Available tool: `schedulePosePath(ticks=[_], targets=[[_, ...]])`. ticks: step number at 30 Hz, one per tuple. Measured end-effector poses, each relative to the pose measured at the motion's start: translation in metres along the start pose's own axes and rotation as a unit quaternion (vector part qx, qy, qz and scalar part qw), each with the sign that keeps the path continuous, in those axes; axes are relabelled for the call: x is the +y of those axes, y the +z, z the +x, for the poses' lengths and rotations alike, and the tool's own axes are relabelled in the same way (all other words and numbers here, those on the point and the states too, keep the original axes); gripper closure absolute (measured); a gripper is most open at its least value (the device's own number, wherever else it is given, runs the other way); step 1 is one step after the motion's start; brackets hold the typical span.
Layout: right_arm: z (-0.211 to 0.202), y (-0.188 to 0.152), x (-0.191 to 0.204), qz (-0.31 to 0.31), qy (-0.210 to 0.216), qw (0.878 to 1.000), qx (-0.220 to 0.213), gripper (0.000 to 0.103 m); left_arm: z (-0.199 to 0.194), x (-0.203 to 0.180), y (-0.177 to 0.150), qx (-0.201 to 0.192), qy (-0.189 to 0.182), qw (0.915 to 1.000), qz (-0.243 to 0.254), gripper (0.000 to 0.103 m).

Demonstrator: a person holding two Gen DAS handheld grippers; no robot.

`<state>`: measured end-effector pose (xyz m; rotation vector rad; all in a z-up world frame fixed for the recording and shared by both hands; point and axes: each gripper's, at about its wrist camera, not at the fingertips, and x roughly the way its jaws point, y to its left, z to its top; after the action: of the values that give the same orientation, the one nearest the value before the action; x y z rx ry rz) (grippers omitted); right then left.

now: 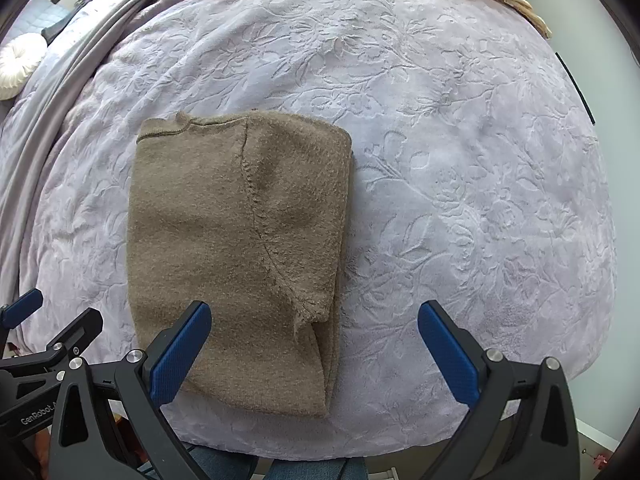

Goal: Fold small clothes

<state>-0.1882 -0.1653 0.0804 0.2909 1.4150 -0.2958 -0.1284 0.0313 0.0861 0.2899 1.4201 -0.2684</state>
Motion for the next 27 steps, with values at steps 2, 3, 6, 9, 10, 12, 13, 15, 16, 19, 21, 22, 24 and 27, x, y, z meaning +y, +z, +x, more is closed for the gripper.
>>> schedulePosePath(ticks=[2, 3, 6, 9, 10, 12, 13, 15, 16, 19, 21, 22, 24, 27], targets=[[-0.0002, 0.0002, -0.0004, 0.000, 0.000, 1.000, 0.000, 0.000, 0.0000, -0.0002, -0.0001, 0.000, 0.000, 1.0000, -0.001, 0.001], [-0.0001, 0.0002, -0.0002, 0.000, 0.000, 1.000, 0.000, 0.000, -0.0001, -0.0001, -0.0002, 0.000, 0.000, 1.0000, -0.001, 0.001], [-0.0003, 0.0000, -0.0004, 0.000, 0.000, 1.000, 0.000, 0.000, -0.0002, -0.0004, -0.0004, 0.000, 0.000, 1.0000, -0.001, 0.001], [-0.0003, -0.0001, -0.0008, 0.000, 0.001, 1.000, 0.000, 0.000, -0.0001, -0.0010, -0.0006, 0.000, 0.001, 1.0000, -0.002, 0.001], [-0.0005, -0.0002, -0.0003, 0.000, 0.000, 1.000, 0.000, 0.000, 0.0002, -0.0009, -0.0006, 0.001, 0.004, 1.0000, -0.001, 0.001], [-0.0007, -0.0007, 0.0002, 0.001, 0.000, 1.000, 0.000, 0.000, -0.0003, 0.0003, -0.0006, 0.001, 0.005, 1.0000, 0.001, 0.001], [-0.0007, -0.0007, 0.0000, 0.001, 0.000, 1.000, -0.001, 0.000, -0.0006, 0.0007, -0.0007, 0.000, 0.006, 1.0000, 0.001, 0.001], [-0.0007, -0.0005, -0.0003, 0.000, 0.000, 1.000, -0.001, 0.000, -0.0006, 0.0012, -0.0008, 0.000, 0.006, 1.0000, 0.002, 0.001], [-0.0007, -0.0007, -0.0003, 0.001, 0.000, 1.000, -0.001, 0.000, -0.0006, 0.0009, -0.0008, 0.000, 0.007, 1.0000, 0.003, 0.001], [-0.0014, -0.0004, 0.0010, -0.001, -0.003, 1.000, -0.002, 0.000, -0.0012, 0.0012, -0.0011, -0.002, 0.008, 0.9999, 0.005, 0.001], [-0.0020, -0.0004, 0.0020, -0.004, -0.005, 1.000, -0.003, 0.000, -0.0011, 0.0006, -0.0011, -0.001, 0.008, 1.0000, 0.004, 0.001], [-0.0023, -0.0007, 0.0025, -0.004, -0.005, 1.000, -0.003, 0.000, -0.0014, 0.0012, -0.0011, -0.001, 0.008, 1.0000, 0.005, 0.001], [-0.0024, -0.0013, 0.0033, -0.005, -0.006, 1.000, -0.003, 0.000, -0.0015, 0.0017, -0.0013, -0.002, 0.011, 0.9999, 0.005, 0.001], [-0.0021, -0.0020, 0.0038, -0.004, -0.005, 1.000, -0.002, 0.000, -0.0012, 0.0025, -0.0015, -0.003, 0.011, 0.9999, 0.003, 0.001]])
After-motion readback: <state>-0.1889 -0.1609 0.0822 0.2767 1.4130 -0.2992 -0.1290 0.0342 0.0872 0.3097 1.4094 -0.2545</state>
